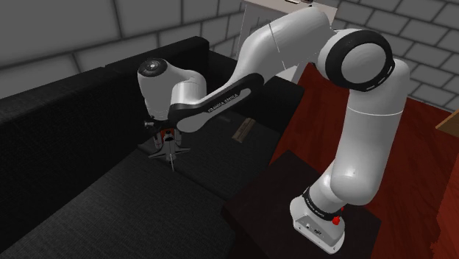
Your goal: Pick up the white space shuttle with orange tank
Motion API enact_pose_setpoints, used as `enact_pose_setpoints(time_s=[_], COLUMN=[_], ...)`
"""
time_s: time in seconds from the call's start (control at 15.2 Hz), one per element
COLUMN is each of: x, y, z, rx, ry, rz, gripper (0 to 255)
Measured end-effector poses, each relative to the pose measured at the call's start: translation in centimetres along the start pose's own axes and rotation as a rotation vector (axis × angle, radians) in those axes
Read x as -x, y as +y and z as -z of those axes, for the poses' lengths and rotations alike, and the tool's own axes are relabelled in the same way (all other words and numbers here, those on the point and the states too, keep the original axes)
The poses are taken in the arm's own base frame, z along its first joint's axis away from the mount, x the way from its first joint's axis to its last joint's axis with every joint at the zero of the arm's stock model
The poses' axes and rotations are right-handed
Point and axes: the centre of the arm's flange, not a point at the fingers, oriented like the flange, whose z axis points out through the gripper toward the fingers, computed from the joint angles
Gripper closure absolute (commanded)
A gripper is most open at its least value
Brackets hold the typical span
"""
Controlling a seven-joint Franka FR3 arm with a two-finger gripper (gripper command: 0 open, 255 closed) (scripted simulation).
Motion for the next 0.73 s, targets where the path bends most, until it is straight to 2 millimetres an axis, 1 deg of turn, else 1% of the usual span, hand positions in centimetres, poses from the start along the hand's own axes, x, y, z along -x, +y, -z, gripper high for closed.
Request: enact_pose_setpoints(time_s=[0.07, 0.73], x=[0.08, 0.10], y=[-0.03, -0.06], z=[-0.19, -0.27], rx=[0.000, -0.001], ry=[0.000, 0.001], rz=[0.000, 0.000], gripper=[255, 255])
